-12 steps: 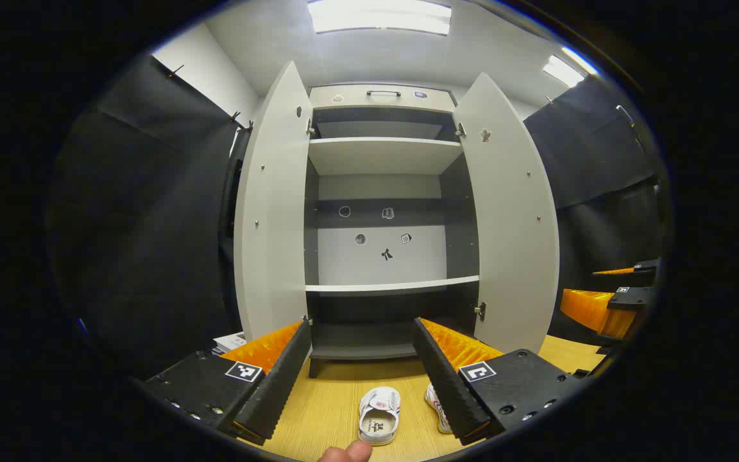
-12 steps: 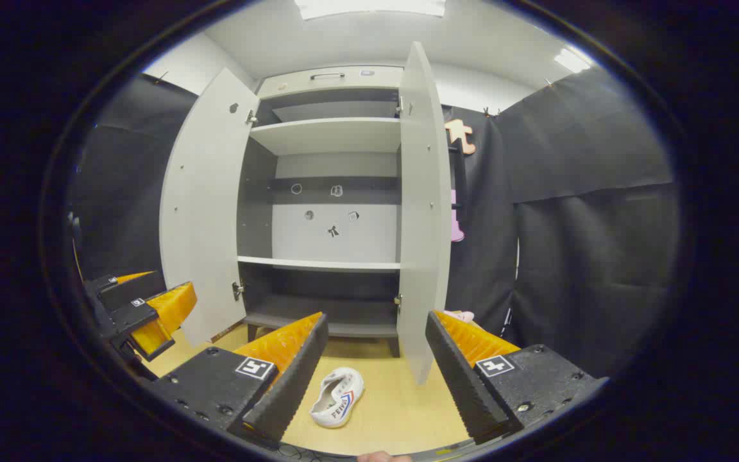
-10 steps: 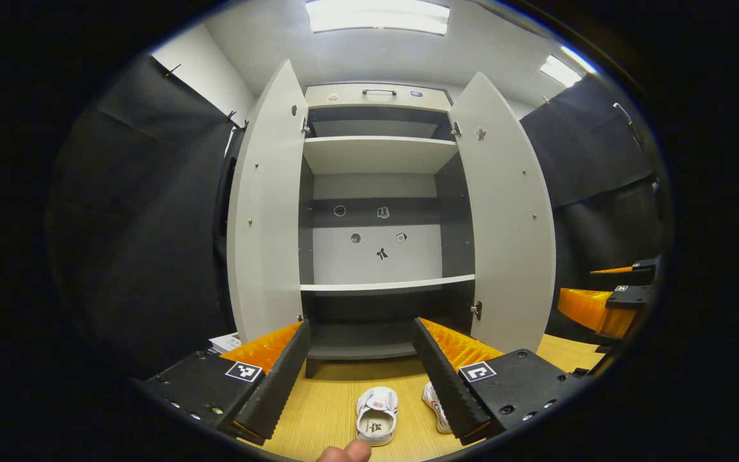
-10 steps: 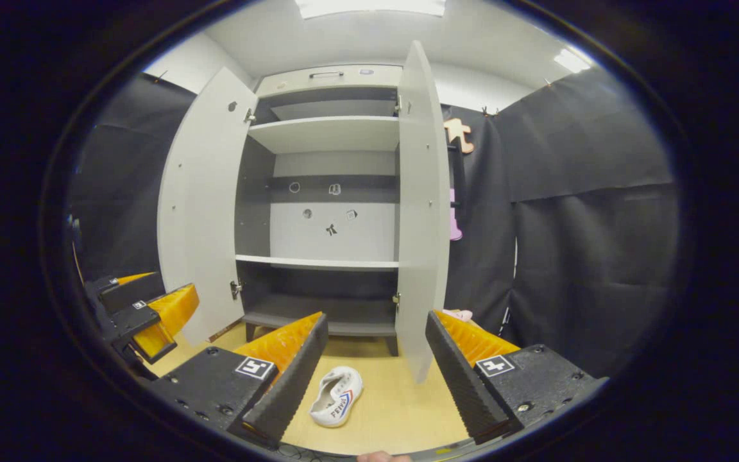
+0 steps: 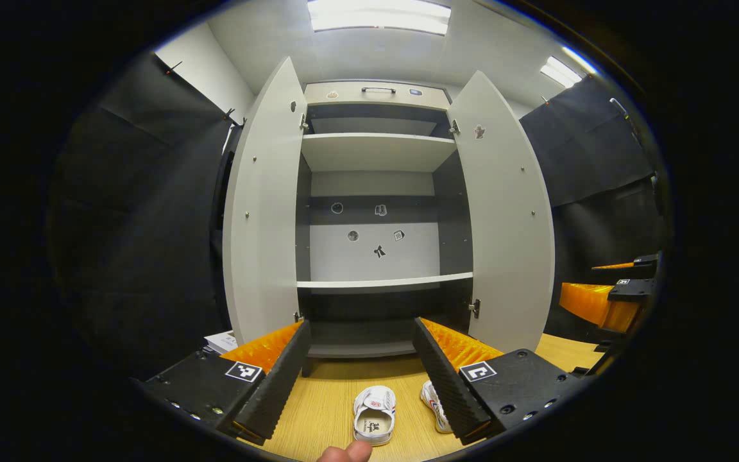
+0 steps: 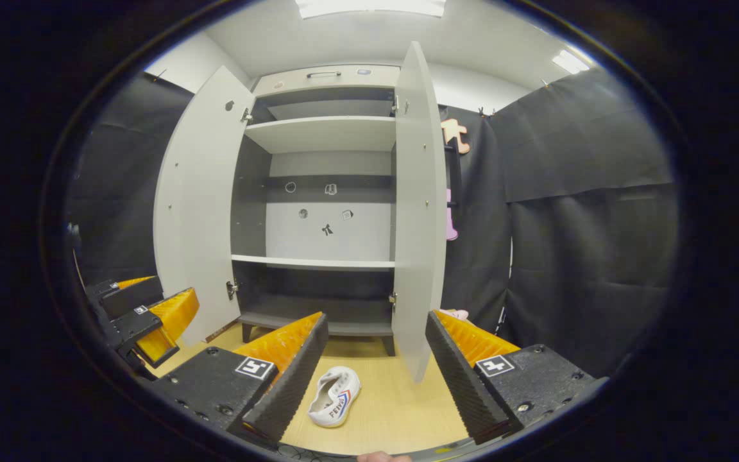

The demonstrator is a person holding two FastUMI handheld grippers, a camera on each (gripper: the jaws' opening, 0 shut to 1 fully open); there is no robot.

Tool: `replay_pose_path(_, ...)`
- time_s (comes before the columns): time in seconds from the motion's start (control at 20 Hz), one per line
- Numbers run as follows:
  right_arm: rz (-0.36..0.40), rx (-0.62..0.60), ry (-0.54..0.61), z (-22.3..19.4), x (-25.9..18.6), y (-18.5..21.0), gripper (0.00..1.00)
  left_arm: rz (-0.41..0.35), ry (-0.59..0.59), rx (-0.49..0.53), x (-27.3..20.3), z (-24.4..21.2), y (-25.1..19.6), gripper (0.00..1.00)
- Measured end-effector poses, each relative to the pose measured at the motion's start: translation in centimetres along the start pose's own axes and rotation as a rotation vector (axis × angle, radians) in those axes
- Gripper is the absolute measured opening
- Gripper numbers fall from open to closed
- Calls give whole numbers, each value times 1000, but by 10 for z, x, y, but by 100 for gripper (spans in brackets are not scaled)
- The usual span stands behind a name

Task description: Grab one shoe with the right hand and put it into the shoe cabinet, grab the other shoe with the left hand and put it into the shoe cabinet; then close the right door with the right hand and the left door with the left hand.

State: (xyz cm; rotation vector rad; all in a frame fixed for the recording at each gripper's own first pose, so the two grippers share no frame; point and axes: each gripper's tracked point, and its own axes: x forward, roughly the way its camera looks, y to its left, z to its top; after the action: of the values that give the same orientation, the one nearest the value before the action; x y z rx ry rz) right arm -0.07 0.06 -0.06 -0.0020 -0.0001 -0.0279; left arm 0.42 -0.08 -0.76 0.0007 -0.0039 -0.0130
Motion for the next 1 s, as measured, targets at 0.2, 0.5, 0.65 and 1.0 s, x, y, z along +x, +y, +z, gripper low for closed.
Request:
replay_pose_path(0.2,11,0,3,-1,3,4,94,3,-9,4,2,4,2,96)
replay_pose_path(0.5,49,-15,43,-14,21,25,99,10,-4,-3,2,5,7,96)
replay_pose_path(0.65,103,-12,86,-36,38,46,99,19,2,5,2,4,12,96)
replay_pose_path(1.0,236,-40,285,-138,93,103,100,42,8,-12,4,1,25,96)
